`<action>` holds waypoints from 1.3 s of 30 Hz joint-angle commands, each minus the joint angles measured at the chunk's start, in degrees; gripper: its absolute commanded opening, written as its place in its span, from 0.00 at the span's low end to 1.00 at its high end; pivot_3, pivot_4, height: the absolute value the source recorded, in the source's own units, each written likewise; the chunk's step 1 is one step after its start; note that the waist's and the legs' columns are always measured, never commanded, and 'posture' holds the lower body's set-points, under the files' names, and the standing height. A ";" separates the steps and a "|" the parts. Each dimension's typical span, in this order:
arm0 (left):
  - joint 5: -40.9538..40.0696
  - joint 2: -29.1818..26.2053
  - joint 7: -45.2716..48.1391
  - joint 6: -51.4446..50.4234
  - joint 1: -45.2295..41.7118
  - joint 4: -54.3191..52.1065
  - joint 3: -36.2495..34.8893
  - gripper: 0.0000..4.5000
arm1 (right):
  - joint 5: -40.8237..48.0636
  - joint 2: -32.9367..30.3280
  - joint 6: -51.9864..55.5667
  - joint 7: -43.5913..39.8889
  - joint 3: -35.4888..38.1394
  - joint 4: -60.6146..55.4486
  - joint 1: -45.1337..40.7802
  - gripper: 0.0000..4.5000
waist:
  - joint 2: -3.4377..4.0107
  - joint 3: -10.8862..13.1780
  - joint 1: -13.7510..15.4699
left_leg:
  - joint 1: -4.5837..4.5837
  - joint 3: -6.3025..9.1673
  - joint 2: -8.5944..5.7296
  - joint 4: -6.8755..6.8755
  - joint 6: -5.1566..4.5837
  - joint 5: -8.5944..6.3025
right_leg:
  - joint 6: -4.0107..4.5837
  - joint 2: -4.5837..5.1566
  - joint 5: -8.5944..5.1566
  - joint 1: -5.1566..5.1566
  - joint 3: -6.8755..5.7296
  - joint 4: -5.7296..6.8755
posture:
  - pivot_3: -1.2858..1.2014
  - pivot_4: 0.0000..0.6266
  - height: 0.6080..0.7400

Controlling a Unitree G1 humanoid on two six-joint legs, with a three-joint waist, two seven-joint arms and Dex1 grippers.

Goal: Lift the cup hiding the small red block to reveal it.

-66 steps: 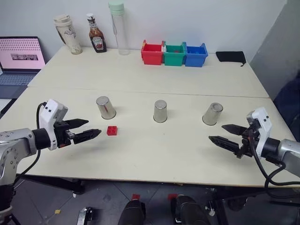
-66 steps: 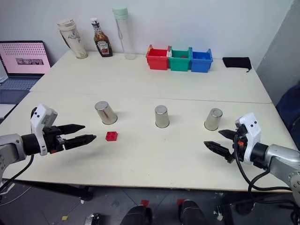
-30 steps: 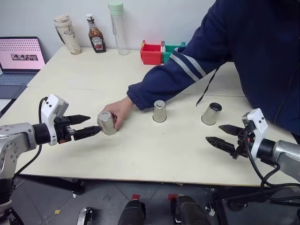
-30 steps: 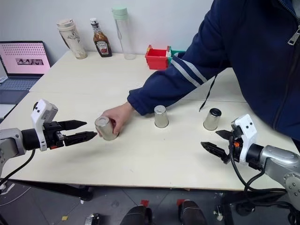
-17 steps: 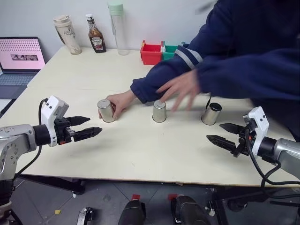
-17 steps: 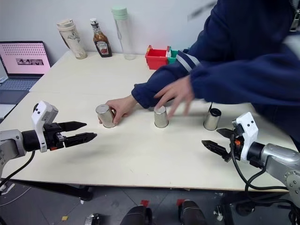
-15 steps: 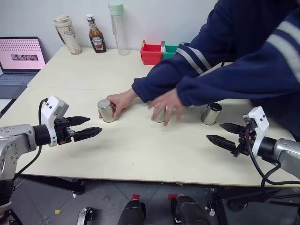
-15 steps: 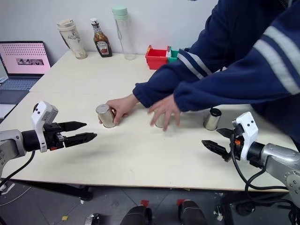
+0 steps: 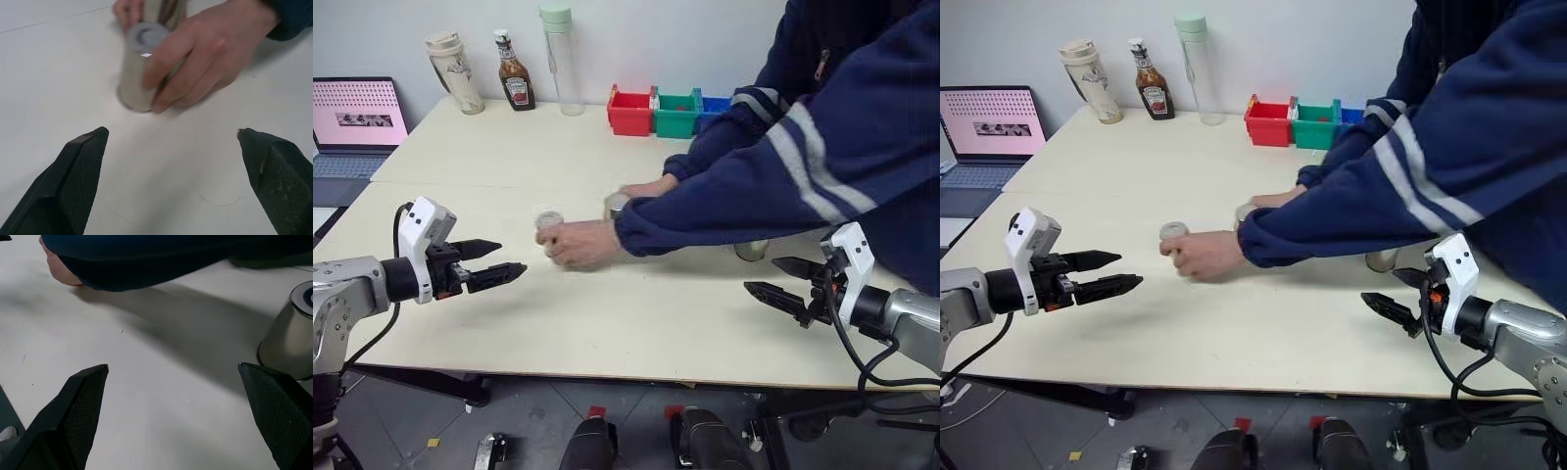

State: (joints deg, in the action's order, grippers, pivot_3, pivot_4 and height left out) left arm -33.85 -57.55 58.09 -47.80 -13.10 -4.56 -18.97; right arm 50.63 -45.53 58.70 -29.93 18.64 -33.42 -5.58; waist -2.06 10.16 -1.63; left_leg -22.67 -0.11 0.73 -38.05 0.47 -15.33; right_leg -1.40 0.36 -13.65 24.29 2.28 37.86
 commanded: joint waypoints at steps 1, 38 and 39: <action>-0.61 0.03 -0.32 0.63 -0.39 -1.41 -0.83 1.00 | 0.00 -0.41 -1.10 -0.13 0.59 -0.56 -0.76 1.00 | 0.00 0.00 0.00 | 0.00 0.00 0.00 0.00 0.00 0.00 | 0.00 0.00 0.00 0.00 0.00 0.00 | 0.52 0.24 1.00; 2.24 13.33 -6.71 16.17 7.72 -20.37 4.69 1.00 | -31.99 31.13 -31.18 6.01 -28.74 37.97 -25.87 1.00 | -0.07 -0.05 -0.13 | 0.23 -0.05 0.04 -0.05 0.07 0.05 | 0.34 -0.15 0.21 -0.11 0.07 0.15 | 0.52 0.24 1.00; 2.78 13.61 -6.85 17.05 7.92 -19.85 4.93 1.00 | -32.86 31.95 -32.56 5.33 -29.11 40.11 -26.82 1.00 | -0.07 -0.05 -0.16 | 0.20 -0.05 0.01 -0.04 0.07 0.05 | 0.35 -0.16 0.22 -0.10 0.07 0.14 | 0.52 0.24 1.00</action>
State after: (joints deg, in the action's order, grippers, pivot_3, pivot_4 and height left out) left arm -31.98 -44.29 51.70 -32.89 -4.82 -24.48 -14.18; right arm 18.96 -14.35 29.50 -23.67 -10.83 4.87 -30.63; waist -2.12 10.11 -1.79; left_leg -22.47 -0.17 0.73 -38.08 0.54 -15.28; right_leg -1.04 0.20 -13.42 24.19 2.36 38.00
